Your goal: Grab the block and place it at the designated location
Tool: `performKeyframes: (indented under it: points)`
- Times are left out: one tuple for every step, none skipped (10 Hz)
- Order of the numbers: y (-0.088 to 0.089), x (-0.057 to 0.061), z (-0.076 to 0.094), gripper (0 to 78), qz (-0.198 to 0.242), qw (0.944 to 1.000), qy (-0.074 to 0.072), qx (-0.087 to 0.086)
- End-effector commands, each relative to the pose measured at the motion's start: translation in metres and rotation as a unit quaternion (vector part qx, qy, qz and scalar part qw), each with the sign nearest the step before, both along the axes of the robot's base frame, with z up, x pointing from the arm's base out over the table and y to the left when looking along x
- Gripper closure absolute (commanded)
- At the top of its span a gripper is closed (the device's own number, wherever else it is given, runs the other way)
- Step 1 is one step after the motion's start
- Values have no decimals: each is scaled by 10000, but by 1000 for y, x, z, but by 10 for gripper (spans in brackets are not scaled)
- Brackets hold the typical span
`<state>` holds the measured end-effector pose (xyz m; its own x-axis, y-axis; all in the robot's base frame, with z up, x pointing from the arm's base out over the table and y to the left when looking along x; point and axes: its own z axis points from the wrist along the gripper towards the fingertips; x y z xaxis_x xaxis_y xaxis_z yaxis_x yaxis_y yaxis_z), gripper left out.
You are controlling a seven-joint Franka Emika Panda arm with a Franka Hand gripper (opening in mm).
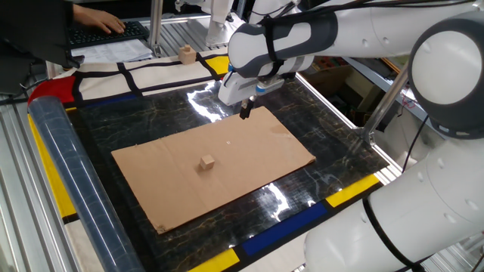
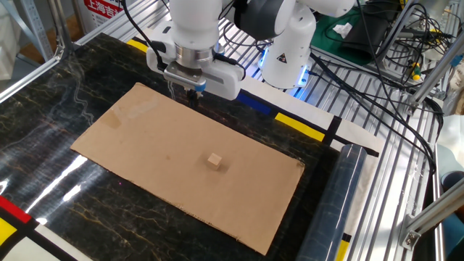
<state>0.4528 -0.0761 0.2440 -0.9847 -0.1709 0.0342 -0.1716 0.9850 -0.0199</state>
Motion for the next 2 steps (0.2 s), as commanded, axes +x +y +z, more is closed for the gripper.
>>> performKeyframes:
  points:
    - [0, 1, 1, 765, -51, 10000, -18, -1]
    - [0, 1, 1, 765, -125, 9999, -20, 13]
